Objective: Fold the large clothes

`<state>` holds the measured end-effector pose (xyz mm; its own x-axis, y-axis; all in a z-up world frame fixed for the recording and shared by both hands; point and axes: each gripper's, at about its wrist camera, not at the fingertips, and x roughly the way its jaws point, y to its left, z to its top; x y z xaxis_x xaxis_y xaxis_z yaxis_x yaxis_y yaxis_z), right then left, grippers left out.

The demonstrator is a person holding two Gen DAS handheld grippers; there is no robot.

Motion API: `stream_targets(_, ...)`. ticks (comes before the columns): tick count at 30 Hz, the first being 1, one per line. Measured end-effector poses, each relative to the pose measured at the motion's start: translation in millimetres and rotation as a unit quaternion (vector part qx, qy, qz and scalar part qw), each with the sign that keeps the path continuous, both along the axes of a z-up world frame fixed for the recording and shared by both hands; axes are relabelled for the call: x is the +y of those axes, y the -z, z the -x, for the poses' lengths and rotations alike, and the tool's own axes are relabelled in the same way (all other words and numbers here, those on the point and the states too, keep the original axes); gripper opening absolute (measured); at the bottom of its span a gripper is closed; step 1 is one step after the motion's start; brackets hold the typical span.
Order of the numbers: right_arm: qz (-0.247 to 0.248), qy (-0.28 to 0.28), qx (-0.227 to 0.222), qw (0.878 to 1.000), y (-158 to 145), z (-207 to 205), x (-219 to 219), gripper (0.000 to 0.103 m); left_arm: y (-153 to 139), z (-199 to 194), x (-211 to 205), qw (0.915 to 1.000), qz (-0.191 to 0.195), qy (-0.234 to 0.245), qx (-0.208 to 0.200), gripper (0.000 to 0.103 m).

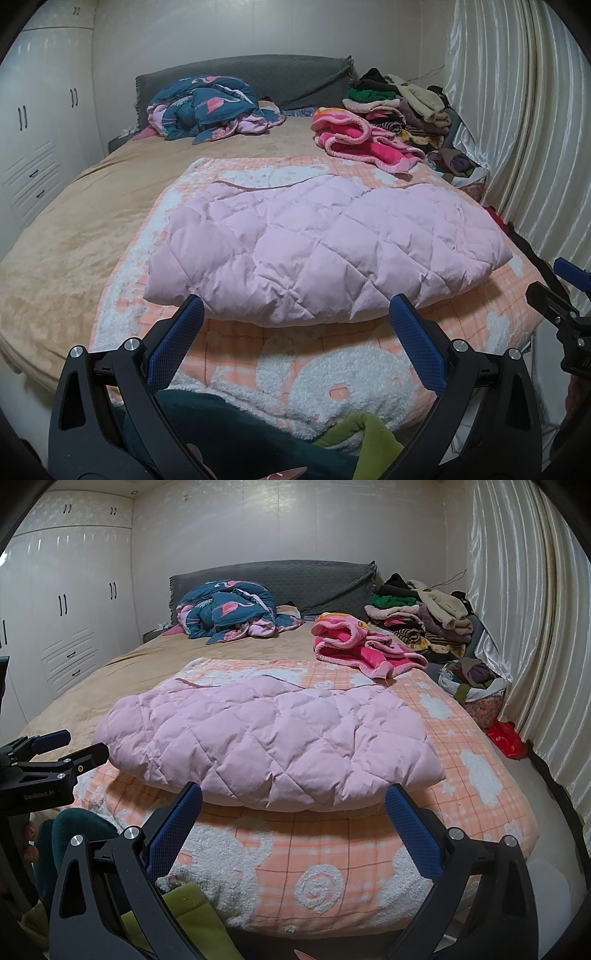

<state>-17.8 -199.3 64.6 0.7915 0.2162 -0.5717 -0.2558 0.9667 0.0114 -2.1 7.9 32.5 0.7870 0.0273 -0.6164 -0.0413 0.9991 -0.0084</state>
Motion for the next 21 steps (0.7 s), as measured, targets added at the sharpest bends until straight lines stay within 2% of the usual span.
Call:
stream_targets(4,0.001,0.0,0.001,1.0,-0.6,-0.1,0.2,0.099,4.2,0.2,2.1,1.0,0.006,-0.002,0.007,0.094)
stream_targets(11,-0.002,0.011,0.003,1.0,4.3,-0.4,-6.0,0.099,15.0,-0.7,6.5,0.9997,-0.005,-0.011,0.021,0.094)
stream_targets(15,-0.006,0.028,0.004,1.0,11.3,-2.3,-17.1,0.099,19.7,-4.9,20.5,0.9993,0.004,-0.029,0.023,0.094)
stream_targets(18,-0.017,0.064,0.006,0.998,19.0,-8.4,-42.8,0.099,26.7,-19.6,48.0,0.9977,0.013,-0.055,0.038,0.094)
stream_targets(21,-0.032,0.132,0.011,0.991,33.8,-20.7,-90.9,0.099,35.0,-42.4,97.0,0.9925,0.01,-0.111,0.052,0.094)
